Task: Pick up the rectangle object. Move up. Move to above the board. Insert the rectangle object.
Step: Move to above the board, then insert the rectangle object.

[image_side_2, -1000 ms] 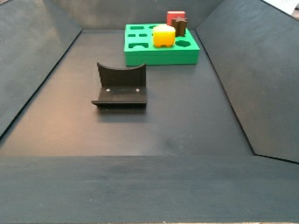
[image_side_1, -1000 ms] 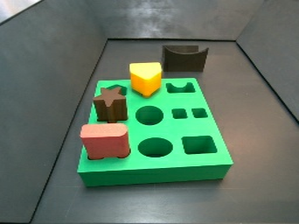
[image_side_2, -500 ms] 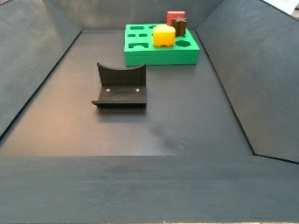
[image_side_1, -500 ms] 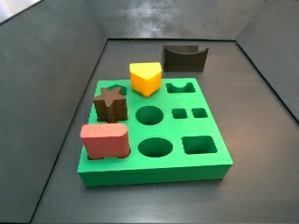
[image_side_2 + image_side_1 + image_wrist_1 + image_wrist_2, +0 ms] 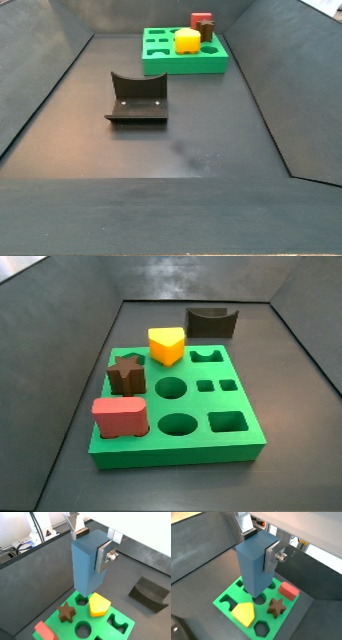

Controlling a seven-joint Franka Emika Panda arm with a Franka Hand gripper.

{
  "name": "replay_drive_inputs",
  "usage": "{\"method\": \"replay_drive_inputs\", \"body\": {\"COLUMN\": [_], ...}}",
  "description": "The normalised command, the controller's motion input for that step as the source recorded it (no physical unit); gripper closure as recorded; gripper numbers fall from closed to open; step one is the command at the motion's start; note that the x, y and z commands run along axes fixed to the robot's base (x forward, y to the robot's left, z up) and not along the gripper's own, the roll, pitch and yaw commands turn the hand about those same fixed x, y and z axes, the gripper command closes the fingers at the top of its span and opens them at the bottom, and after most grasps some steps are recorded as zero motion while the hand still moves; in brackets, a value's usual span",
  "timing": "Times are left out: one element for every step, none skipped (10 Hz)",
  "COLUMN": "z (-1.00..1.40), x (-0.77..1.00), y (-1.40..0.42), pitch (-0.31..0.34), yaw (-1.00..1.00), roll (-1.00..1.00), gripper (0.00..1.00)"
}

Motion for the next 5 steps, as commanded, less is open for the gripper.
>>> {"method": "replay_drive_inputs", "body": {"z": [0.00, -0.01, -0.15, -0.14, -0.10], "x": [0.08, 0.00, 0.05, 0.00, 0.00], "y": [-0.19, 0.00, -0.12, -0.12, -0.09], "pitch": [0.028, -0.004, 0.000, -0.017, 0.000], "yaw": [0.00, 0.00, -0.21, -0.77, -1.00], "roll": [0.02, 0.00, 0.01, 0.00, 0.00], "gripper": [1.00, 1.00, 1.00, 1.00, 1.00]}}
